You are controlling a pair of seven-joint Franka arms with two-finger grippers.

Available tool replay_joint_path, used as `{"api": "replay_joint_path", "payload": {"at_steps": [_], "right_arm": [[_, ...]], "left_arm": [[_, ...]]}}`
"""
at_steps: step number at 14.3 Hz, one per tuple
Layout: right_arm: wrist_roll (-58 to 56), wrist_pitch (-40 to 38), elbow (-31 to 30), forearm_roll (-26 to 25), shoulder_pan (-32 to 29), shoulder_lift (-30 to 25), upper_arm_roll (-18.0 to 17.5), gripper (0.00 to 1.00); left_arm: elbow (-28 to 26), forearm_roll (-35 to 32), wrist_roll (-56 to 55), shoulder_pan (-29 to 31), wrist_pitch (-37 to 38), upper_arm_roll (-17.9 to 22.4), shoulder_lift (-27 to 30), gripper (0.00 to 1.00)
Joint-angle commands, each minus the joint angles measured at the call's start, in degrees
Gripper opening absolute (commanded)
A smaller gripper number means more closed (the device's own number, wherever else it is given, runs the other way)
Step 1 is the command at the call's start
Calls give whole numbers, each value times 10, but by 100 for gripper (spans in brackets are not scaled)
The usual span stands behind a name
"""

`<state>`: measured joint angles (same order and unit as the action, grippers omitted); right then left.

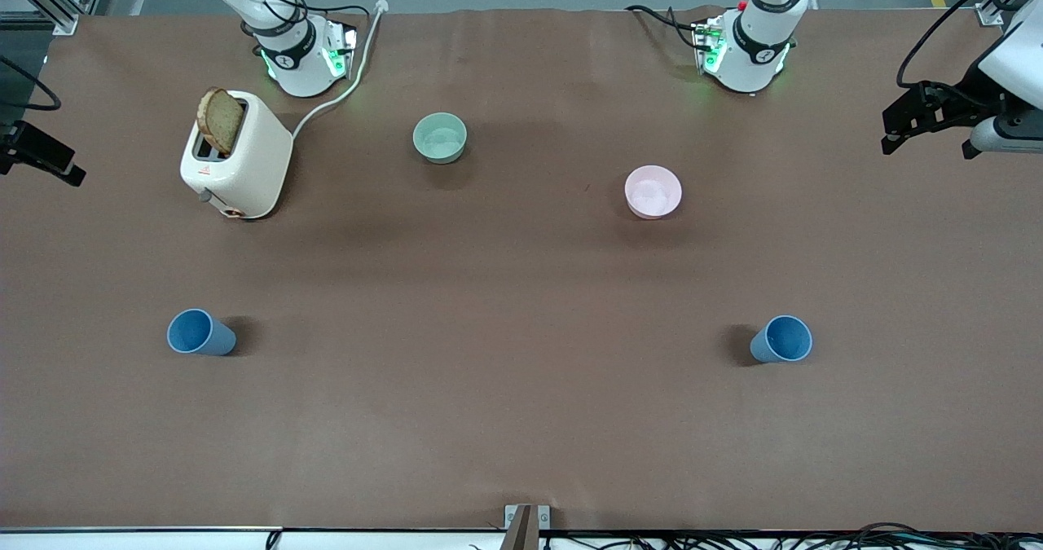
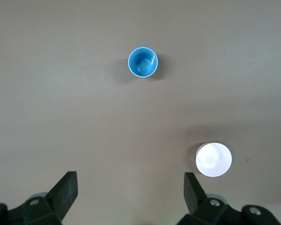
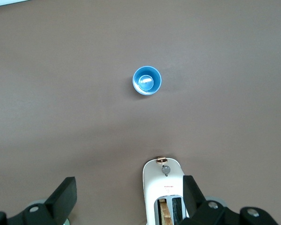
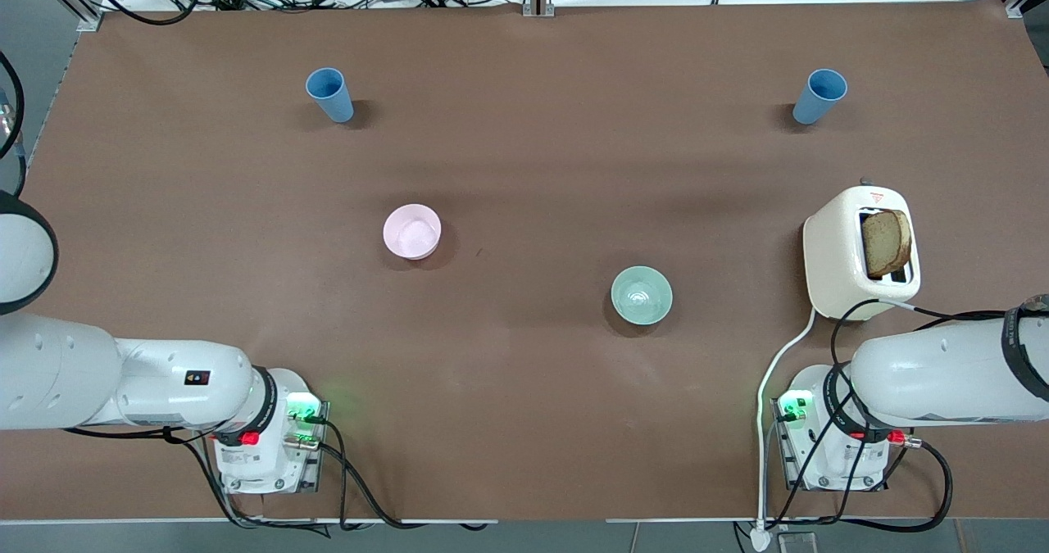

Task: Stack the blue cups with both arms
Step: 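Reach the right gripper and the left gripper toward the blue cups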

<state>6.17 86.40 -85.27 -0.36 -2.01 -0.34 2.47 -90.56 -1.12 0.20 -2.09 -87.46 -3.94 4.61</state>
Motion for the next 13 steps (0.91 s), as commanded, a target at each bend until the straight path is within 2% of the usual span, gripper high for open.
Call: {"api": "replay_joint_path", "payload": {"at_steps": [1,5,7,9,13], "right_arm": [[-5,-7,7,2,-10,4,-4,100],[-5,-7,7,2,-10,4,-4,100],[-3,-17,7,2,-9,4,-4,100],[-6,-16,8,1,-7,4,-4,100],[-10,9,6,0,-13,45,-1,100]], "left_arm": [[10,0,14,2,6,1,-3,100],[13,-2,9,4,6,2,-8,100],[29,7,12,17,-7,15,-38,100],[17,2,-1,24,-64,16,-71,100],[-45,-1,-49,29,-203,16,-138,100]]}}
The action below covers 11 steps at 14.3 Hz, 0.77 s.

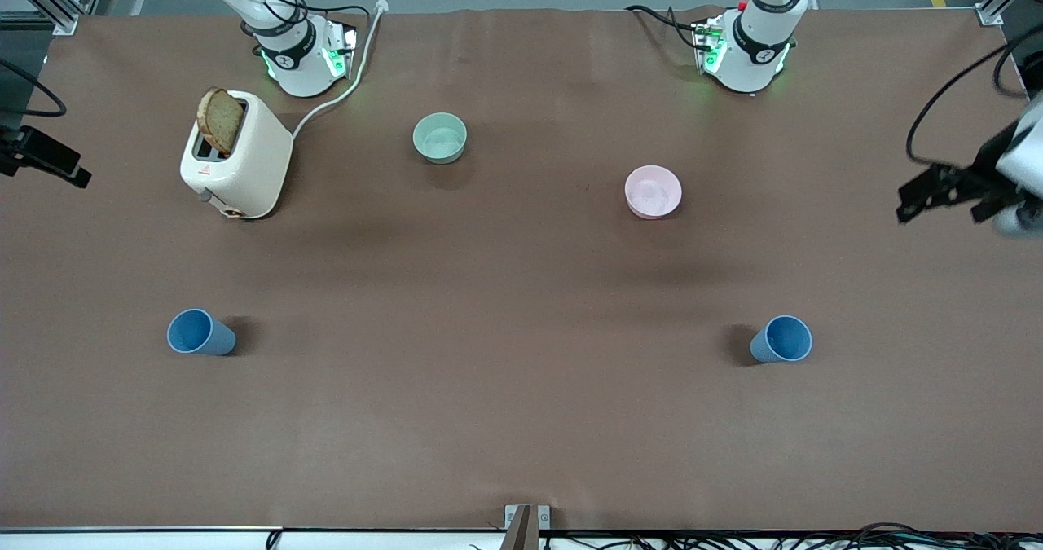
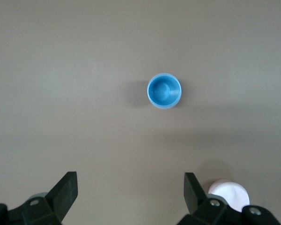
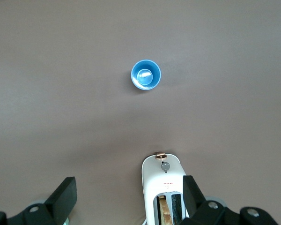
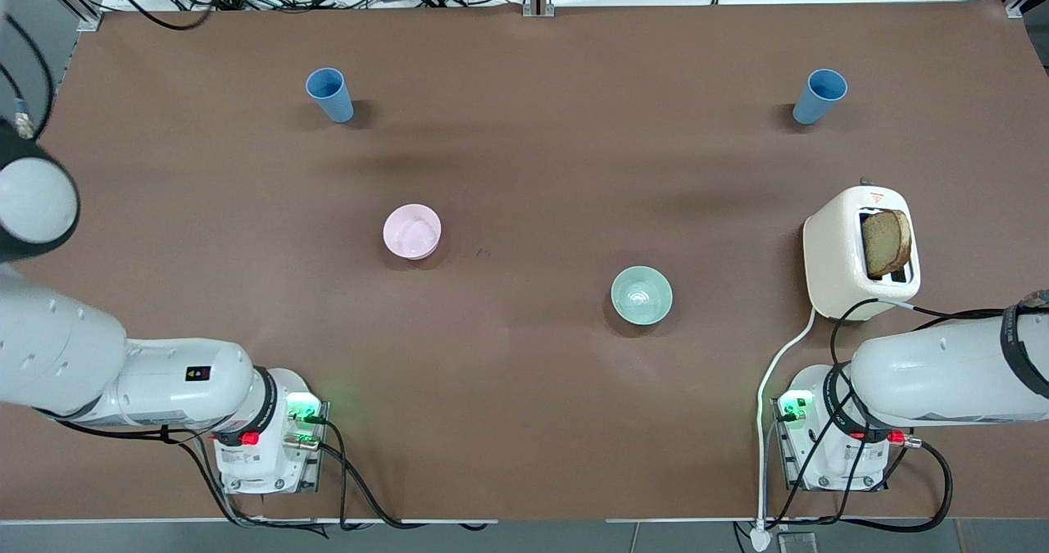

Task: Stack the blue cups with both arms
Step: 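Reach the right gripper and the left gripper toward the blue cups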

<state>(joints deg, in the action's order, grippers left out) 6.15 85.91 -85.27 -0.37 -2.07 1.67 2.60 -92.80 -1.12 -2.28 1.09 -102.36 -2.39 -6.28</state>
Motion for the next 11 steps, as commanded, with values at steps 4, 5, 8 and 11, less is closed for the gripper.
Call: {"api": "replay_joint_path", "payload": {"at_steps": [4,5,8,11], "right_arm": [[-141,122,-8,10,-12,124,42,100],[-155,172,-22,11,-12,146,49,100],[-158,291,-71,10,-7,204,50,100],[-175,450,-165,10,-9,235,50,100]], "left_arm": [[-53,-1,-31,0,-178,-1,-126,100],[-53,-1,-33,-1,-200,-1,-152,100],[-48,0,-33,-2,-240,-1,-212,100],[-47,1,-33,-2,-259,-2,-241,81]]}}
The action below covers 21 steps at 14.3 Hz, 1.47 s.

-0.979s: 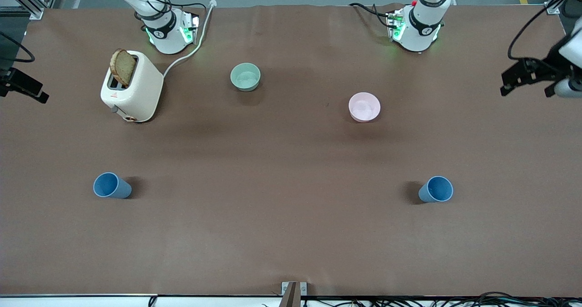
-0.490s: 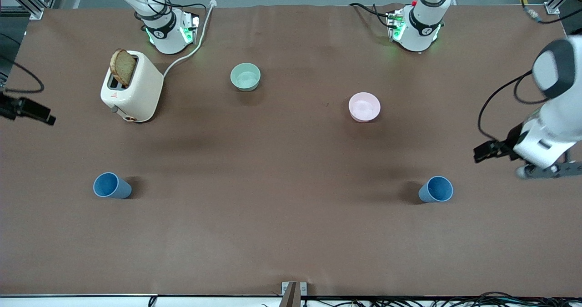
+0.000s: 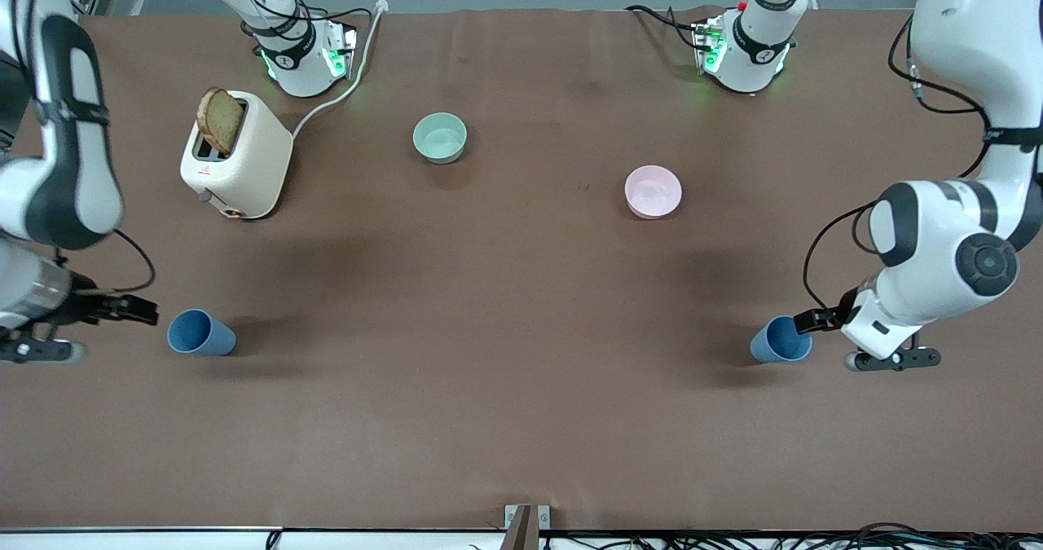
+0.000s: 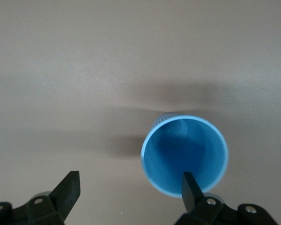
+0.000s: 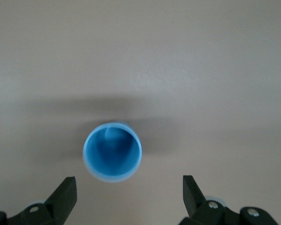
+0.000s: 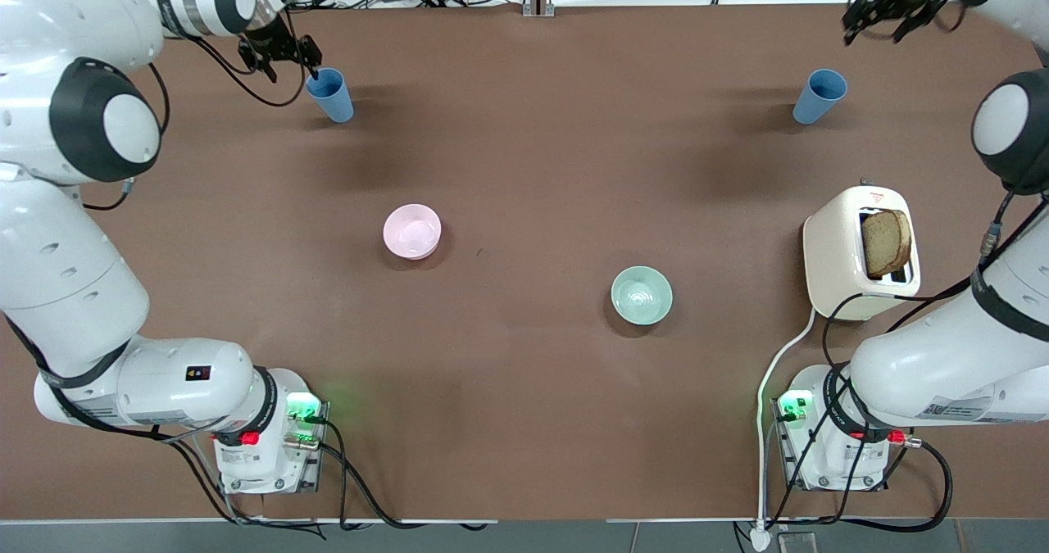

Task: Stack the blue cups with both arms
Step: 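Close the right gripper and the left gripper on the cup rims, then lift both blue cups and carry them toward each other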

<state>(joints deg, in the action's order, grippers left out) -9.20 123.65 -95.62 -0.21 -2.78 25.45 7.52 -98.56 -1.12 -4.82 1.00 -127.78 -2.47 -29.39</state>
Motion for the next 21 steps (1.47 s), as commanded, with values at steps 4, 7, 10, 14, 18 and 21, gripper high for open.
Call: {"api": "replay_joint_path", "payload": {"at_steps": [4,7,10,14,18,21], "right_arm": [[-55,120,-84,9,-5,23,0,100],[-56,151,-95,9,-6,42,0,95],[-55,152,-91,16,-9,59,-1,32],[-72,148,-81,60,-10,66,-1,0],[-78,57,-20,61,-15,62,3,0],[-68,-74,68,81,-10,62,3,0]], "left_arm": [[28,7,-38,-5,-7,-2,-37,23],[28,7,-53,-9,-7,-3,-43,1],[28,1,-51,-9,-6,-3,-37,0],[28,7,-118,-68,38,-21,18,0],[42,2,-324,-150,41,-81,29,0],[82,2,-453,-234,39,-90,0,0]]}}
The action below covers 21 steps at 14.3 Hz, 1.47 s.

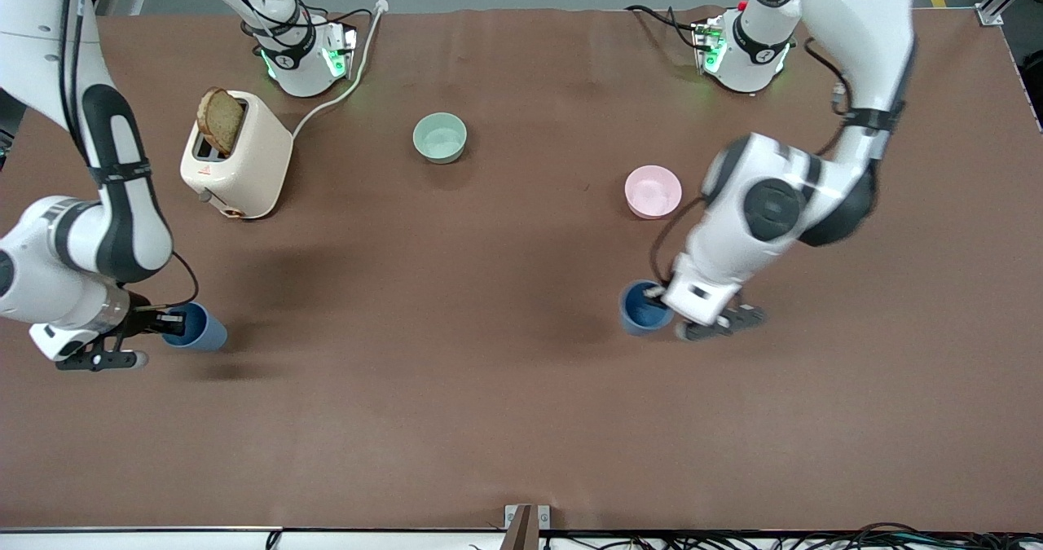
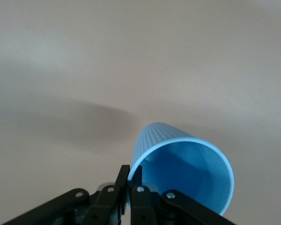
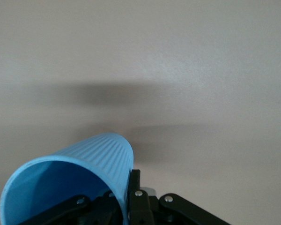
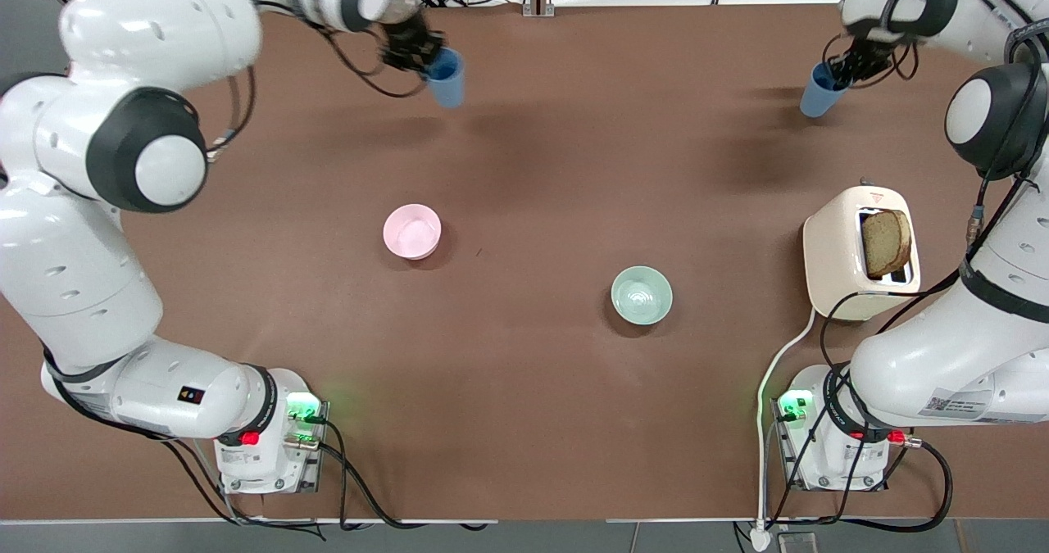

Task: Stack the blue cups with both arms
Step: 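Lift both blue cups and carry them toward each other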

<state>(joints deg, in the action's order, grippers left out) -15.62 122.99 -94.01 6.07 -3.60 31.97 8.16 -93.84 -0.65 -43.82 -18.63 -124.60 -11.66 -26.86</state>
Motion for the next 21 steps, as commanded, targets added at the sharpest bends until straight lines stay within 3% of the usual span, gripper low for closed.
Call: {"api": "replay_joint_path", "payload": {"at_steps": [1,6,11,12,13,14,15,18,21], "right_arm": [[5,-89,70,19,1,-6,-3,0],[101,-93,90,19,36,-17,-6,0],[261,-93,91,21,103,-21,-10,0],[290,-93,91,21,118,-23,-15,0],[331,-93,91,13,139,-33,-22,0],[373,-93,91,14,153,-38,-23,0],[404,-94,91,15,161,-44,-29,0],[500,-170,91,20,178,-86,-81,0],[612,-174,91,17,182,-107,-179,1]], "left_arm": [[49,-6,-95,-60,7,2,-41,0],[55,-6,-159,-126,-21,5,-88,0],[55,-5,-176,-141,-71,5,-126,2],[55,-4,-176,-141,-73,5,-129,9],[55,-5,-176,-141,-74,5,-129,40],[57,-5,-179,-141,-74,6,-128,81],[60,-6,-180,-141,-73,8,-122,100],[88,-5,-181,-123,-22,15,-71,100],[122,-43,-155,-58,66,30,15,100]]}}
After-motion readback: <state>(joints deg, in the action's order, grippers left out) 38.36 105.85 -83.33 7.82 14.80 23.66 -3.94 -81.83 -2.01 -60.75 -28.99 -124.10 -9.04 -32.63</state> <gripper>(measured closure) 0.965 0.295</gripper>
